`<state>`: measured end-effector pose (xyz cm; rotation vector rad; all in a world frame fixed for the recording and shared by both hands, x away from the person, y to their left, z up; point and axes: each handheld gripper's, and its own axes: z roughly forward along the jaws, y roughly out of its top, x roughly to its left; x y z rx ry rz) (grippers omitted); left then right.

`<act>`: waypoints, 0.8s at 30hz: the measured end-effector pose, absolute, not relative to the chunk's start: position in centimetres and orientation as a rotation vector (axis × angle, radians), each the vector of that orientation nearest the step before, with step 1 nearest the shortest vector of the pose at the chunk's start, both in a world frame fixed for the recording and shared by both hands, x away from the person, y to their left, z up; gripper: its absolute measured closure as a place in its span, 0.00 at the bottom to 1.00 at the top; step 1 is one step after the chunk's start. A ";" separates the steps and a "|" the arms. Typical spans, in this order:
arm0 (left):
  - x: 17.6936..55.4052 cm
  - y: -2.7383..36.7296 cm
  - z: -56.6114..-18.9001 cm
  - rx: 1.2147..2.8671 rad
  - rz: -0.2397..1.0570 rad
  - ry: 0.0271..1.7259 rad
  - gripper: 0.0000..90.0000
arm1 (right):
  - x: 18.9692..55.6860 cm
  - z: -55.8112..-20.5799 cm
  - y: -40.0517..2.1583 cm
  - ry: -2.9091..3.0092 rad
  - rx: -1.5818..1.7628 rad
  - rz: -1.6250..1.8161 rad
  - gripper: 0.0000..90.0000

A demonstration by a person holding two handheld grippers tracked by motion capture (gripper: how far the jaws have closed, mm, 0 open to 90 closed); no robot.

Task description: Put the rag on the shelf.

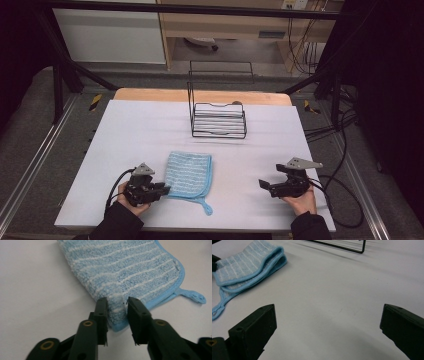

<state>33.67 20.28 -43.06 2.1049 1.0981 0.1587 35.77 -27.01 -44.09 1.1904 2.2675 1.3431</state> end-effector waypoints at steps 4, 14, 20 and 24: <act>34.0 20.8 -42.3 2.081 0.211 1.085 0.58 | 35.8 -44.1 -27.0 2.266 1.198 1.346 0.01; 36.2 20.8 -41.0 2.079 0.292 1.048 0.32 | 35.8 -44.1 -27.0 2.271 1.190 1.340 0.01; 38.1 21.0 -40.5 2.077 0.304 1.059 0.22 | 35.8 -44.1 -27.0 2.271 1.189 1.338 0.01; 39.4 21.1 -40.1 2.054 0.314 1.084 0.17 | 35.9 -44.2 -27.0 2.272 1.192 1.337 0.01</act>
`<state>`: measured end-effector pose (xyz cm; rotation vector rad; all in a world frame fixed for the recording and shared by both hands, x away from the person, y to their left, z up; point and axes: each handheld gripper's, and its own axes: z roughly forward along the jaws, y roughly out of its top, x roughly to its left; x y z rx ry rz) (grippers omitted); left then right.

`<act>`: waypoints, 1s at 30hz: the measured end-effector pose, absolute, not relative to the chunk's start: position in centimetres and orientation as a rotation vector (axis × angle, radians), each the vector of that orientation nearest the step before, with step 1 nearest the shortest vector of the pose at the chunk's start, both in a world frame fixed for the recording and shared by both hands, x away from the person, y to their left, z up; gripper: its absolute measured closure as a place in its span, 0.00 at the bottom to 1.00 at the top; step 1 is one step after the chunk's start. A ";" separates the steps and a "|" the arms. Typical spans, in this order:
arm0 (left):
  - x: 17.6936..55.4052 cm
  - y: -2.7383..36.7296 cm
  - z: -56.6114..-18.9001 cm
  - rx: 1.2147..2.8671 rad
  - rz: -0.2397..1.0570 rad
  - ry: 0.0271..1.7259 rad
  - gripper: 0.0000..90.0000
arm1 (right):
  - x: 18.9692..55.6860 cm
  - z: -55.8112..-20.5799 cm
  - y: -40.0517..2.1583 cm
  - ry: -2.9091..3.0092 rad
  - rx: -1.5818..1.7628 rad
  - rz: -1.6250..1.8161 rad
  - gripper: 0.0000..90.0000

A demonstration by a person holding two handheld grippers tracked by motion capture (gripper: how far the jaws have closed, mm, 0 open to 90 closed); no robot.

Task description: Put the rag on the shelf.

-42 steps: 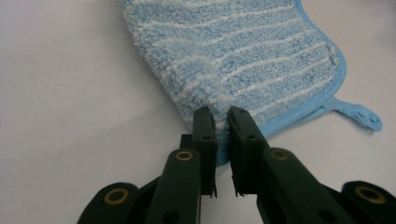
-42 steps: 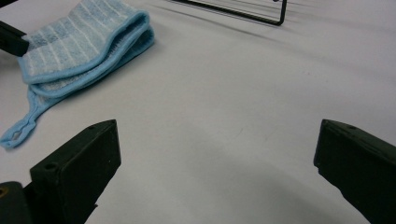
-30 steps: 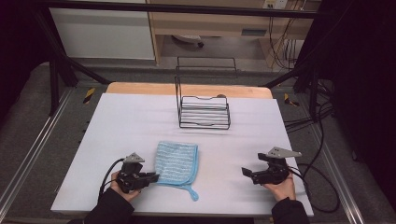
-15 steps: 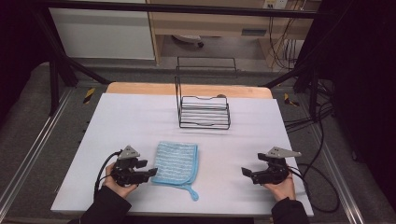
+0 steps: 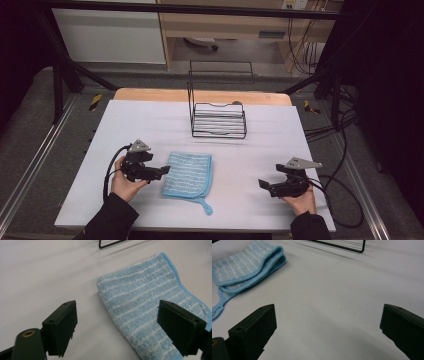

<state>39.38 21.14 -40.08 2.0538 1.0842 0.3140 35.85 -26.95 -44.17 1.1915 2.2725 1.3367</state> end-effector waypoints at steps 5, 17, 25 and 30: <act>40.7 20.8 -40.1 2.051 0.342 1.108 0.15 | 35.9 -44.2 -26.9 2.272 1.198 1.339 0.01; 43.5 19.2 -42.2 2.067 0.322 1.181 0.39 | 35.9 -44.3 -26.8 2.277 1.192 1.335 0.02; 43.9 18.8 -43.7 2.074 0.275 1.204 0.66 | 35.9 -44.2 -26.6 2.286 1.182 1.332 0.02; 44.0 18.6 -44.2 2.084 0.235 1.191 0.75 | 36.0 -44.2 -26.6 2.286 1.188 1.329 0.02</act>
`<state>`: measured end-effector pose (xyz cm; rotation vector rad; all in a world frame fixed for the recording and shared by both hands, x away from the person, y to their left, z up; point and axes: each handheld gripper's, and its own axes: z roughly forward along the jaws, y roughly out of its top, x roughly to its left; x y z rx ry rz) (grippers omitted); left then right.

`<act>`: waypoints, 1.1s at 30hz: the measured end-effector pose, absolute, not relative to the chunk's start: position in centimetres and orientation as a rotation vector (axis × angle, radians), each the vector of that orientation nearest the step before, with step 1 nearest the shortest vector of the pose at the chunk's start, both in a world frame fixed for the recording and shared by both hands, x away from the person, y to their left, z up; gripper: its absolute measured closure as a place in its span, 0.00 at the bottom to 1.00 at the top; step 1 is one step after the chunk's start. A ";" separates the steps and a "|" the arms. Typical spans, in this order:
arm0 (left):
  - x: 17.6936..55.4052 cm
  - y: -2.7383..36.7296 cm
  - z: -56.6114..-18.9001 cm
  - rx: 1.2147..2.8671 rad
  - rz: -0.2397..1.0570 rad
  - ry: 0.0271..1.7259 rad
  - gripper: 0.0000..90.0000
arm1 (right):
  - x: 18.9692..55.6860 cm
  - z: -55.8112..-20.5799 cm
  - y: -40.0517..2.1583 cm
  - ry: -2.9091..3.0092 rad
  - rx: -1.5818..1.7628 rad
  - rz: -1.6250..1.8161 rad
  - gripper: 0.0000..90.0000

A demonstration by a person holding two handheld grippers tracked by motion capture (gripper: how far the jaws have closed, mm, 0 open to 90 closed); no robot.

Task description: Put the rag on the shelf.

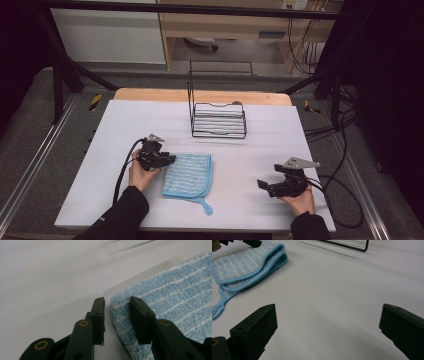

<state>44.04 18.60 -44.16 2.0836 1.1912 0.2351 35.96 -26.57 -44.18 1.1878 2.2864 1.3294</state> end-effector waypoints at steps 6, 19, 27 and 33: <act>43.9 18.2 -44.4 2.094 0.238 1.175 0.83 | 36.1 -44.0 -26.3 2.288 1.196 1.327 0.03; 43.7 18.0 -44.5 2.093 0.259 1.177 0.87 | 36.8 -42.9 -23.0 2.287 1.201 1.324 0.05; 43.7 18.0 -44.6 2.096 0.261 1.166 0.87 | 38.2 -41.8 -19.0 2.301 1.173 1.328 0.10; 43.6 18.0 -44.6 2.102 0.272 1.158 0.87 | 40.2 -41.5 -15.6 2.305 1.188 1.325 0.15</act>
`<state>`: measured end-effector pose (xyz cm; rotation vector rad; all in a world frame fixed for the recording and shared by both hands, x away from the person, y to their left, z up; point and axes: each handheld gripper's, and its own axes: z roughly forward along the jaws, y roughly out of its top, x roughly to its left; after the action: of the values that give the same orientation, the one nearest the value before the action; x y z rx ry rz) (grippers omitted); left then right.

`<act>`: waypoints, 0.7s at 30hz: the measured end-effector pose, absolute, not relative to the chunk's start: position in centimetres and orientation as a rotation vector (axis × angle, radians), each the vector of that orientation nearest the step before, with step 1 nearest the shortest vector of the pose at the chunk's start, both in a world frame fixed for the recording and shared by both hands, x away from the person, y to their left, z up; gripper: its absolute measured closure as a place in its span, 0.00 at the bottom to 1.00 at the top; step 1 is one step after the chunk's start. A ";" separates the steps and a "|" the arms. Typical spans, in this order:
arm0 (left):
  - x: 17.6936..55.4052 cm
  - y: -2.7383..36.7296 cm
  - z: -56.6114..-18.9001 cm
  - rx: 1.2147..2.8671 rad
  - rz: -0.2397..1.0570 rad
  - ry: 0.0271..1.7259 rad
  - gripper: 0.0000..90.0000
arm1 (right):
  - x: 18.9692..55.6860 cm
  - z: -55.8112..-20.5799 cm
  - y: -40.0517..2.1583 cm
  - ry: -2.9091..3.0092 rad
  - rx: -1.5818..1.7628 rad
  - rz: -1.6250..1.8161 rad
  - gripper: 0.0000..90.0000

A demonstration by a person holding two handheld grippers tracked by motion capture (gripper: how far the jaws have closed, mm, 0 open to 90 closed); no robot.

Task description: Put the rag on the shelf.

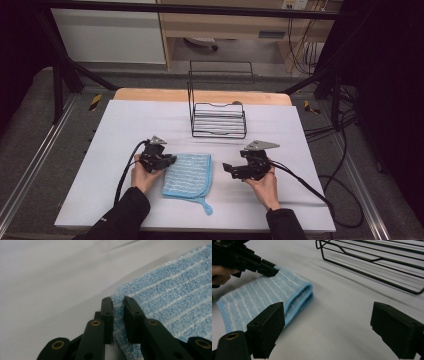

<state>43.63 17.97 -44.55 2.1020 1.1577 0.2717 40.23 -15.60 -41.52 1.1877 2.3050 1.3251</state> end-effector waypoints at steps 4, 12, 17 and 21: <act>43.6 18.0 -44.6 2.104 0.274 1.152 0.87 | 41.6 -41.9 -13.4 2.328 1.220 1.297 0.19; 43.7 18.0 -44.6 2.104 0.272 1.149 0.87 | 43.5 -43.2 -10.2 2.386 1.267 1.296 0.35; 43.7 18.1 -44.6 2.104 0.269 1.146 0.87 | 44.1 -43.9 -8.7 2.423 1.250 1.280 0.49; 43.7 18.1 -44.6 2.106 0.270 1.144 0.86 | 44.4 -44.6 -8.2 2.454 1.267 1.259 0.57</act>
<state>43.67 18.08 -44.58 2.1060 1.1443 0.2702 44.37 -8.17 -44.55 1.2666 2.4543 1.2591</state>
